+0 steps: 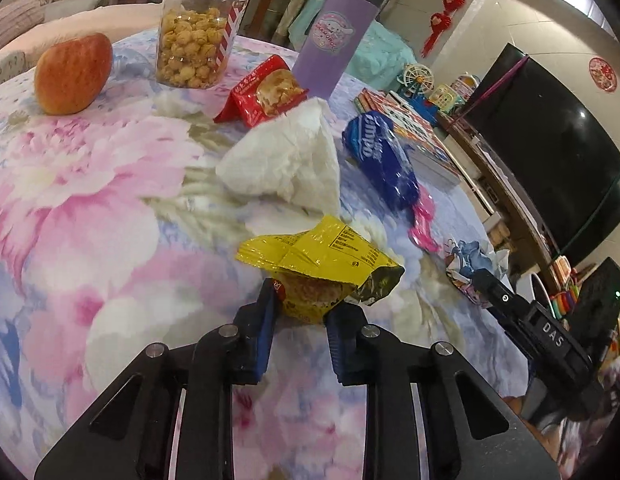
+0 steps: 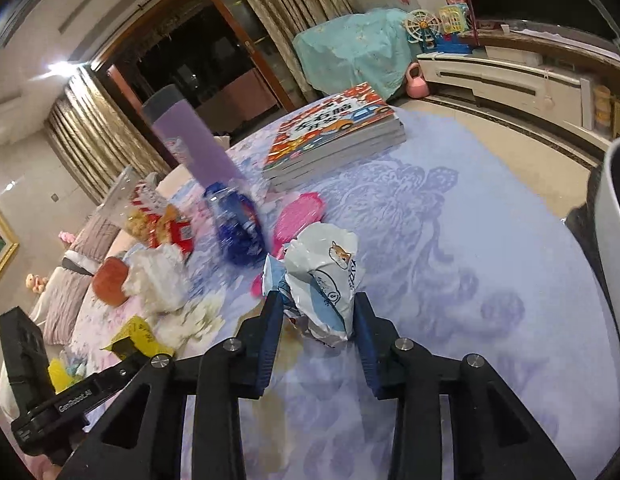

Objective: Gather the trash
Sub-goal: 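Grasp the yellow snack bag with the left tool while the right tool grasps the white crumpled wrapper, then carry the yellow snack bag and white wrapper over the trash bin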

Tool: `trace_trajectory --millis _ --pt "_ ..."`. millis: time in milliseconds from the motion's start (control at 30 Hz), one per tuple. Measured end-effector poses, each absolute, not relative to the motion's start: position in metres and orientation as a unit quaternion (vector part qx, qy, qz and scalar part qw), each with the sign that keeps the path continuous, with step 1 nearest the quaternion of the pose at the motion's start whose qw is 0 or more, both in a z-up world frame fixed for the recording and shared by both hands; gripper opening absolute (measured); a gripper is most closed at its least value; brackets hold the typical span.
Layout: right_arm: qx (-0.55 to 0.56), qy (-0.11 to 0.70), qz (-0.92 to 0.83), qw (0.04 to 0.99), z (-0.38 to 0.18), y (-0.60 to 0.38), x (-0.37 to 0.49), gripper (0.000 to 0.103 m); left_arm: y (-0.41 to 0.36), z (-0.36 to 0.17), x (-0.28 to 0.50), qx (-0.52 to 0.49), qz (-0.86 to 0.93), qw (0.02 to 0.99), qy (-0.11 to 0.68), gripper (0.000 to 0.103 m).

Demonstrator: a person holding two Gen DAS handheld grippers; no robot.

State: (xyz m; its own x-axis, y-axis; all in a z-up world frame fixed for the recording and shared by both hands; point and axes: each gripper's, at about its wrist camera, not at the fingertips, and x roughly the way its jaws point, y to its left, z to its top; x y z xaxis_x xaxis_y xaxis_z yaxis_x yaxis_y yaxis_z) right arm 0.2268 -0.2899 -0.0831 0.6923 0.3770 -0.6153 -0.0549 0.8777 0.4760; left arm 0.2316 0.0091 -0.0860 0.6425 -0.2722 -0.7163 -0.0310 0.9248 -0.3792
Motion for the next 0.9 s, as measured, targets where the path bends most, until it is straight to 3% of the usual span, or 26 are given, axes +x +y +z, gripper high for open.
trace_trajectory --millis 900 --pt "0.237 0.306 0.089 0.918 -0.06 -0.371 0.092 0.035 -0.135 -0.069 0.155 -0.074 -0.2 0.882 0.421 0.021"
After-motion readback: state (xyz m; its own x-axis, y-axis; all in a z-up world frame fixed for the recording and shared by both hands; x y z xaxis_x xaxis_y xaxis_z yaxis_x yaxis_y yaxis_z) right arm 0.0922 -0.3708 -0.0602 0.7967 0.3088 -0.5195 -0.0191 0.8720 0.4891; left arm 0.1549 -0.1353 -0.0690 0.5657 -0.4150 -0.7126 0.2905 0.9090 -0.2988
